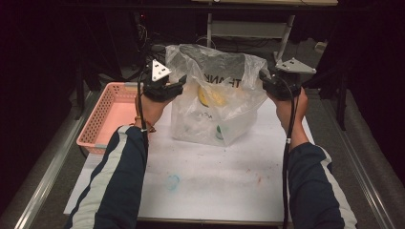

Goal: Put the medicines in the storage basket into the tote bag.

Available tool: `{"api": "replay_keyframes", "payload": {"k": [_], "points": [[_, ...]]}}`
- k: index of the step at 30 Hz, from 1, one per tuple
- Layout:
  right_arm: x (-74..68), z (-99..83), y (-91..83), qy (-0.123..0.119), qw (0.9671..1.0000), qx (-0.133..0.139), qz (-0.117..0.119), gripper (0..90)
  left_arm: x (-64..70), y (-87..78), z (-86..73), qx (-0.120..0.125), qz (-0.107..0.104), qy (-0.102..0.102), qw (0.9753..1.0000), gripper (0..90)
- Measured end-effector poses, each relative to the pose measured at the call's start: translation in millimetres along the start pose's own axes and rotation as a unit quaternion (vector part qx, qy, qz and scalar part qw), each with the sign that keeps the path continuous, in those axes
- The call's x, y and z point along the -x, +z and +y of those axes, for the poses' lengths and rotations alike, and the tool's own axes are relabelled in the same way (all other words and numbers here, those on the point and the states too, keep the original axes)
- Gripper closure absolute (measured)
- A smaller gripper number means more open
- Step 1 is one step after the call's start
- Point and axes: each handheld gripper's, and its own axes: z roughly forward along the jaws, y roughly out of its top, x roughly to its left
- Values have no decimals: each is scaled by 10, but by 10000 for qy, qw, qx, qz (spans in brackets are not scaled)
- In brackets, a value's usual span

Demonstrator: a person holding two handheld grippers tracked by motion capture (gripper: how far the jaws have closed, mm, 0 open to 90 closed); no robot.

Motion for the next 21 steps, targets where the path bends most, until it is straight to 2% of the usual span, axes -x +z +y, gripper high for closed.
{"api": "replay_keyframes", "payload": {"k": [2,6,10,12,14,16,19,20,21], "points": [[6,-4,-25,4,9999,71,116,590,10,-3,-34,-39,25,37,10000,367],[-17,-1,-91,-65,9991,275,302,445,34,1,-97,-152,65,92,9998,367],[-61,64,-178,-266,9983,419,295,355,69,9,-121,-243,120,231,9994,367],[-86,117,-230,-351,9978,480,294,334,79,2,-120,-251,184,277,9991,402],[-97,173,-275,-378,9971,522,417,315,78,-10,-120,-241,206,305,9990,488],[-116,226,-320,-340,9967,489,543,297,92,-13,-118,-288,282,263,9988,527],[-167,275,-399,-384,9961,534,589,289,96,-25,-123,-274,239,268,9990,523],[-180,278,-417,-395,9959,547,603,290,92,-27,-125,-237,243,325,9989,518],[-194,276,-428,-384,9959,546,614,289,93,-34,-131,-229,224,321,9990,484]]}}
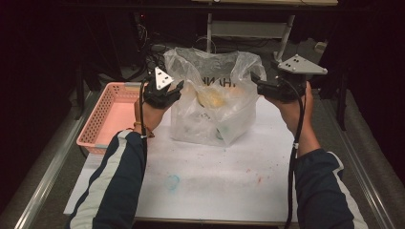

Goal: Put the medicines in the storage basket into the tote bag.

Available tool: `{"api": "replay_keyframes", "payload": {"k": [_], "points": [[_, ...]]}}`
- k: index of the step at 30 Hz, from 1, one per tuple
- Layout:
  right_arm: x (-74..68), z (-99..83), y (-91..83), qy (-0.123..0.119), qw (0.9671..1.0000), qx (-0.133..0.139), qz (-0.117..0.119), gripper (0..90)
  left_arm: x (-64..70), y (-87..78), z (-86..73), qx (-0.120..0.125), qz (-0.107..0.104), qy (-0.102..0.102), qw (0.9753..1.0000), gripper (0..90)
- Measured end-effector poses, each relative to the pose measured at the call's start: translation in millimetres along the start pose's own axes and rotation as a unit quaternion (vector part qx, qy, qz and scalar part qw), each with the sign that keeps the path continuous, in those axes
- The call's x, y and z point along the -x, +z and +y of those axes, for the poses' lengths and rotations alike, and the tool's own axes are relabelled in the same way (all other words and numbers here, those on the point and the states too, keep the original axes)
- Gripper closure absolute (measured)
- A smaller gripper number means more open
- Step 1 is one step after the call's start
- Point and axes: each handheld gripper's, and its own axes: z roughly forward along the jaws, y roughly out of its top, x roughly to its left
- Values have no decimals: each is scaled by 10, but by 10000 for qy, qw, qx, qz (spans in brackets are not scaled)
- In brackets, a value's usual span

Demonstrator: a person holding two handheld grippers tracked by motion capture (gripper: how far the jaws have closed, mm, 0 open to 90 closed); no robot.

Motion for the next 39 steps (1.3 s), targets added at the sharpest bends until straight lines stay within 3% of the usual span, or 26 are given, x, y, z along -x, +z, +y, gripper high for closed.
{"api": "replay_keyframes", "payload": {"k": [7,14,17,21,24,30,39], "points": [[-54,-132,-37,-9,10000,-13,7,287,15,-118,-60,95,-99,35,9999,361],[-154,-278,-84,-79,9999,44,61,286,51,-299,-172,368,-81,239,9990,287],[-181,-307,-94,-59,9999,73,94,286,45,-360,-203,441,-128,210,9987,264],[-190,-347,-77,-74,9999,35,103,286,13,-449,-233,574,-317,-36,9978,236],[-177,-374,-42,-60,10000,-22,57,296,-8,-464,-223,596,-204,53,9980,234],[-93,-451,84,1,9997,-188,-151,309,-123,-398,-201,555,-109,-236,9981,233],[-102,-536,48,106,9997,-190,-93,288,-87,-539,-334,513,-136,-65,9986,214]]}}
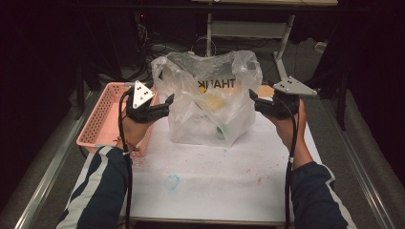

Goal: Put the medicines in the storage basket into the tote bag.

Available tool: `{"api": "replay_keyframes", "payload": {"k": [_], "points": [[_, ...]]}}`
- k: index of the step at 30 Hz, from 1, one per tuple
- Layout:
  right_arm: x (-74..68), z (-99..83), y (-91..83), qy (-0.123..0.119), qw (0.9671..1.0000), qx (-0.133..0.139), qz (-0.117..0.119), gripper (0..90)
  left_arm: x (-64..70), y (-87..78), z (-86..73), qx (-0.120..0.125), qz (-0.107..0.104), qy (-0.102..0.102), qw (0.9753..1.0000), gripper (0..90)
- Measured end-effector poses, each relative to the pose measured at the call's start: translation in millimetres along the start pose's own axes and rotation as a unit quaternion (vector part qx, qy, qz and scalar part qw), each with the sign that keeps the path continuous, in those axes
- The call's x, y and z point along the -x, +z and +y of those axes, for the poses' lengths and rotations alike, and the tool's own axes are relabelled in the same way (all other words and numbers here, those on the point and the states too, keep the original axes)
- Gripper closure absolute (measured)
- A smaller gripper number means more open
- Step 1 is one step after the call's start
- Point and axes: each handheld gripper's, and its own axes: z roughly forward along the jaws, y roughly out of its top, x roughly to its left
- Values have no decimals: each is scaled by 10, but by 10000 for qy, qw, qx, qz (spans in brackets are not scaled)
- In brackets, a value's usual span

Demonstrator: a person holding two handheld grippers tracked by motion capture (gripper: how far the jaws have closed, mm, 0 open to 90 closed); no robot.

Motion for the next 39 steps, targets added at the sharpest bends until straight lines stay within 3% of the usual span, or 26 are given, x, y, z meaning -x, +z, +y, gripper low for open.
{"api": "replay_keyframes", "payload": {"k": [7,10,13,17,26,32,39], "points": [[-114,-109,-121,-63,9999,42,97,278,46,-189,-134,-58,-132,93,9999,213],[-175,-163,-160,-88,9998,-39,182,275,26,-282,-175,23,-260,25,9997,211],[-217,-200,-189,-128,9996,-83,234,274,41,-346,-213,-66,-435,-50,9990,186],[-244,-254,-238,-106,9995,-101,283,274,137,-414,-249,-154,-522,184,9983,185],[-278,-390,-357,-111,9992,-127,353,268,338,-535,-324,-200,-532,646,9963,184],[-308,-457,-442,-132,9989,-71,438,254,351,-582,-411,-244,-505,675,9961,184],[-344,-532,-521,-157,9989,-57,447,222,322,-653,-553,-288,-330,648,9969,185]]}}
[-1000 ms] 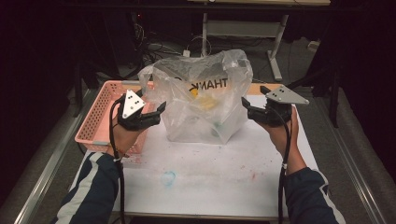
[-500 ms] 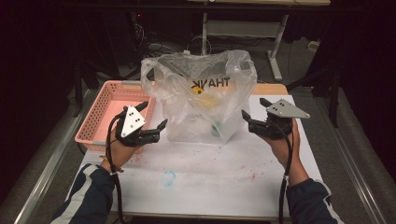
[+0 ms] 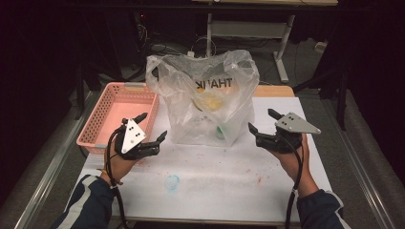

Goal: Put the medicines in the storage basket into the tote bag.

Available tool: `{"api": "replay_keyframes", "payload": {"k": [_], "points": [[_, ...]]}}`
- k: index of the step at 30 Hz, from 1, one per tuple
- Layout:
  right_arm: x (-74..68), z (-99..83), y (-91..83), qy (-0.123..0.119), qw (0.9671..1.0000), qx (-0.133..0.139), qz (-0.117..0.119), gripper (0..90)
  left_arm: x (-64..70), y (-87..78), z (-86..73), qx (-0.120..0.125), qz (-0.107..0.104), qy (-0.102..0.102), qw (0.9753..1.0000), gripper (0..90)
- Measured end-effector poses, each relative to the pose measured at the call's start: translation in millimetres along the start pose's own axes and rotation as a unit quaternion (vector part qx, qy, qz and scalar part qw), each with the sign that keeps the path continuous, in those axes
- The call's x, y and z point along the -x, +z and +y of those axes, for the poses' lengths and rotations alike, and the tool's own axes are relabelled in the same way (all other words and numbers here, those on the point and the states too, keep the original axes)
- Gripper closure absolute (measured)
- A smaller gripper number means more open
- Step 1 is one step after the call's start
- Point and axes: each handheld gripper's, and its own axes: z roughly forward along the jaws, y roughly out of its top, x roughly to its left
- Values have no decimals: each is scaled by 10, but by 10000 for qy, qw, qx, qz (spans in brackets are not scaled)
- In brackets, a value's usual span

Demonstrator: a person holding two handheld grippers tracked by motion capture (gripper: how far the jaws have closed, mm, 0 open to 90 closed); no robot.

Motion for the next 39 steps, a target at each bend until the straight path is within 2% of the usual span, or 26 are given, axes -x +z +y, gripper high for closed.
{"api": "replay_keyframes", "payload": {"k": [5,17,20,24,27,32,39], "points": [[-32,-39,-41,-13,10000,34,42,219,-1,-35,-79,-50,50,61,10000,185],[-143,-175,-160,-121,9997,-2,193,184,100,-131,-176,-107,-78,230,9996,184],[-180,-210,-192,-216,9996,-27,168,179,120,-152,-193,-119,-97,222,9996,184],[-190,-248,-231,-208,9996,-36,209,176,141,-182,-220,-121,-146,195,9996,184],[-196,-275,-259,-183,9995,-29,240,174,161,-203,-254,-148,-151,252,9995,184],[-236,-337,-288,-276,9993,-39,242,163,181,-229,-326,-226,-128,271,9993,184],[-293,-422,-324,-320,9991,-35,264,163,212,-275,-432,-324,-208,311,9988,184]]}}
